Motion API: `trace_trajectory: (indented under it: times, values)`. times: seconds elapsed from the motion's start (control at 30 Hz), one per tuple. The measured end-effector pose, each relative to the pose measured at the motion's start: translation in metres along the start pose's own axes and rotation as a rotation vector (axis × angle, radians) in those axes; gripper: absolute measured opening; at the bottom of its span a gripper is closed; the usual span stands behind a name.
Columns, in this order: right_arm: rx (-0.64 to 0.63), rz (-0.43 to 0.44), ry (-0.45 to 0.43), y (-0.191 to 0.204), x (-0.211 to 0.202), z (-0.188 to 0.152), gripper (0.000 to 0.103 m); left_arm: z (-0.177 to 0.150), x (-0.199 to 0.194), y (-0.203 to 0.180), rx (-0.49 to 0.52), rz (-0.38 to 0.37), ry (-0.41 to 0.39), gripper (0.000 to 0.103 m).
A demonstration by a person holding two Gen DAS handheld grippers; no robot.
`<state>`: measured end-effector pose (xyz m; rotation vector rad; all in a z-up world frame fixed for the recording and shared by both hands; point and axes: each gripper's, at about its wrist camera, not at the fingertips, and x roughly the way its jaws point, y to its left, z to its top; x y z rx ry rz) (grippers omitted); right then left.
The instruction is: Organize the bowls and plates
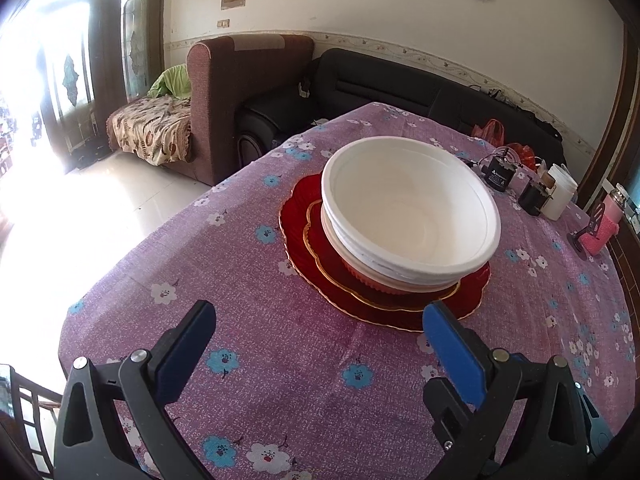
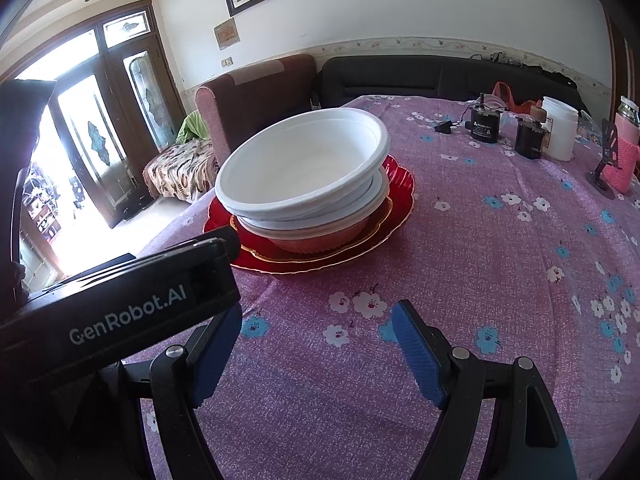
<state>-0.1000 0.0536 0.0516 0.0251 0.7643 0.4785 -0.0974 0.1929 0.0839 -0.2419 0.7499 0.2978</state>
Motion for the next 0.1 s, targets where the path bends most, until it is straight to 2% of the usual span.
trace_trajectory:
  times: [0.1]
  values:
    - [0.009,0.000,-0.017,-0.0049,-0.0075,0.0013,0.082,0.0010,-0.0072,-0.0064,0.019,0.006,-0.014,0.103]
